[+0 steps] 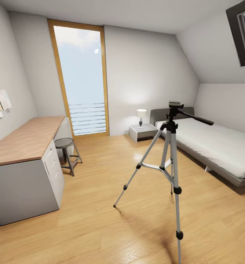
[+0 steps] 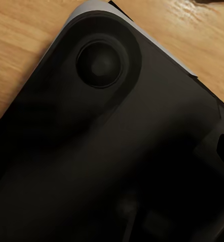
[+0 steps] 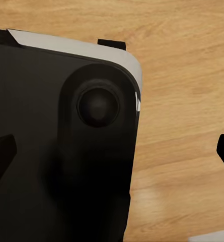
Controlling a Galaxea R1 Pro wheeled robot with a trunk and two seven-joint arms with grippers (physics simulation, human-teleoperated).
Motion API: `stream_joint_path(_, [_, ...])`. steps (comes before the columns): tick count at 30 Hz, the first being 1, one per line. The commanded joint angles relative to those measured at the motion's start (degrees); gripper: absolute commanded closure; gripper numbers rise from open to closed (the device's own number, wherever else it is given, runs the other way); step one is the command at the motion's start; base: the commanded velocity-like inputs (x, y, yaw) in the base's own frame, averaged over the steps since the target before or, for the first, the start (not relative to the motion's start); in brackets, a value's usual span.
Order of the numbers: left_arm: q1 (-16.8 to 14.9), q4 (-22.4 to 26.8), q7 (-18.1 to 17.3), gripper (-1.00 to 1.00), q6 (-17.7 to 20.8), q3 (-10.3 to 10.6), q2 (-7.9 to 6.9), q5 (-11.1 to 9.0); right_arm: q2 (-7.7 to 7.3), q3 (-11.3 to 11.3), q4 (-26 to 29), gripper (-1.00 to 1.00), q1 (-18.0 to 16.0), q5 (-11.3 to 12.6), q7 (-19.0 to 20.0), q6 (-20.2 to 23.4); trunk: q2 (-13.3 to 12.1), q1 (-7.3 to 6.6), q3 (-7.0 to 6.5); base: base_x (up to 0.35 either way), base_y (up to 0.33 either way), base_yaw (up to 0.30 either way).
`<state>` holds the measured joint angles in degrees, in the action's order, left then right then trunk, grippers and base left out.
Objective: Attach the digital camera to the camera tripod in the bedroom.
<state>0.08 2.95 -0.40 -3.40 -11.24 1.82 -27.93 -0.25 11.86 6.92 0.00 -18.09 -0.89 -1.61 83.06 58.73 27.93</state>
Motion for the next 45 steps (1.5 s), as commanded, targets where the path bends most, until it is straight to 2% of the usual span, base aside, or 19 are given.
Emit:
stream_joint_path(1, [0.0, 0.0, 0.0, -1.00, -0.1, -0.4, 0.02, 0.2, 0.03, 0.5, 0.0, -1.00, 0.0, -0.6, -0.1, -0.1, 0.0, 0.00, 0.04, 0.000, 0.000, -0.222])
stream_joint_path(20, [0.0, 0.0, 0.0, -1.00, -0.1, -0.4, 0.02, 0.2, -0.01, 0.5, 0.0, -1.00, 0.0, -0.5, 0.0, -0.1, 0.0, 0.00, 0.04, -0.009, 0.000, -0.246])
stream_joint_path(29, [0.0, 0.0, 0.0, -1.00, -0.1, -0.5, 0.05, 0.1, -0.01, 0.6, 0.0, -1.00, 0.0, -0.5, 0.0, -0.1, 0.0, 0.00, 0.04, -0.245, 0.000, -0.237])
stream_joint_path(36, [0.0, 0.0, 0.0, -1.00, -0.1, -0.5, 0.03, 0.1, -0.28, 0.5, 0.0, -1.00, 0.0, -0.7, 0.4, -0.2, 0.0, 0.00, 0.04, -0.263, 0.000, -0.021])
stream_joint_path(45, [0.0, 0.0, 0.0, -1.00, -0.1, -0.4, 0.00, 0.1, -0.27, 0.4, 0.0, -1.00, 0.0, -0.9, 0.5, -0.3, 0.0, 0.00, 0.04, -0.023, 0.000, -0.001])
